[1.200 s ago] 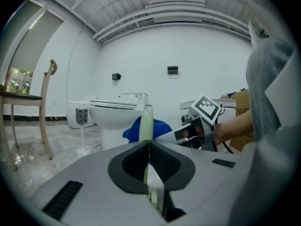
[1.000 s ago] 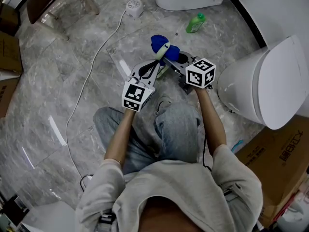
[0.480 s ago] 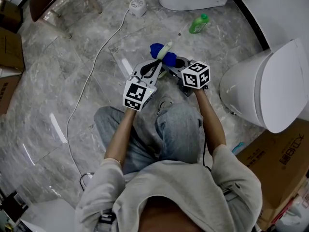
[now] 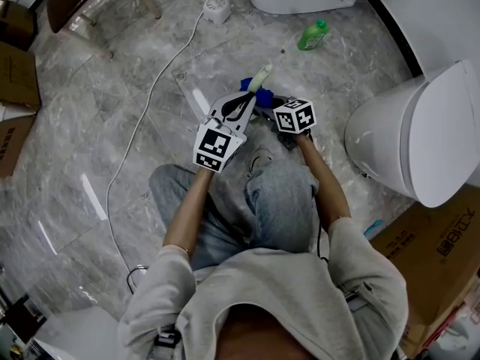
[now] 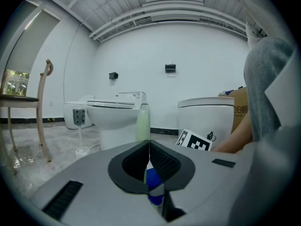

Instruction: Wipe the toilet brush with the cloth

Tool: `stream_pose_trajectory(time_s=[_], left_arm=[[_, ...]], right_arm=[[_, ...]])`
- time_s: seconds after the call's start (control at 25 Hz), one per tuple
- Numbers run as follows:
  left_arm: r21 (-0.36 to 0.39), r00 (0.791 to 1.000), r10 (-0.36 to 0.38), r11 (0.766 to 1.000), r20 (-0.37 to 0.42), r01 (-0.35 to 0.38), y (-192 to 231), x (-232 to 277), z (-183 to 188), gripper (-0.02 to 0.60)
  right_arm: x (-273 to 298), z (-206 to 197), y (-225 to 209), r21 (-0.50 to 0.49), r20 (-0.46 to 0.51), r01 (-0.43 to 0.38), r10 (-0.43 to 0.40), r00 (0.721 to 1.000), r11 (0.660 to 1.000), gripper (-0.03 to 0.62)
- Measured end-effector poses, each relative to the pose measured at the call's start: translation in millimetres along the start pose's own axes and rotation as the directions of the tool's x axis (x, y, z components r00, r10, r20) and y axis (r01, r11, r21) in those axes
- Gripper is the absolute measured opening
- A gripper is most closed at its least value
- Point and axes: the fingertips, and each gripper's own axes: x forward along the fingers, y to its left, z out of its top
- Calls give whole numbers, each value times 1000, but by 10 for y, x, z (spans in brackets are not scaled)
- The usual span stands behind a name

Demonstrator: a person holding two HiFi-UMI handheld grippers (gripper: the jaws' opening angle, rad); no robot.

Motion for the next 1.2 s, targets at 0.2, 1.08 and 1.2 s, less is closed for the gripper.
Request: stream_pose_trajectory(time_s=[0.2, 1.08, 1.2], left_arm=[[0, 1000, -5, 1000, -1, 5, -8, -10, -3, 20], [12, 1000, 4, 1000, -11, -4, 53, -59, -39, 20], [22, 1000, -4, 1000, -19, 4, 24, -30, -46, 20]], right_arm=[[121, -166, -148, 35, -31, 53, -52, 998, 998, 110], [-1312, 1160, 483, 98, 406, 3, -42, 913, 995, 110], [-1272, 1120, 538, 126, 397, -32, -21, 917, 991, 110]])
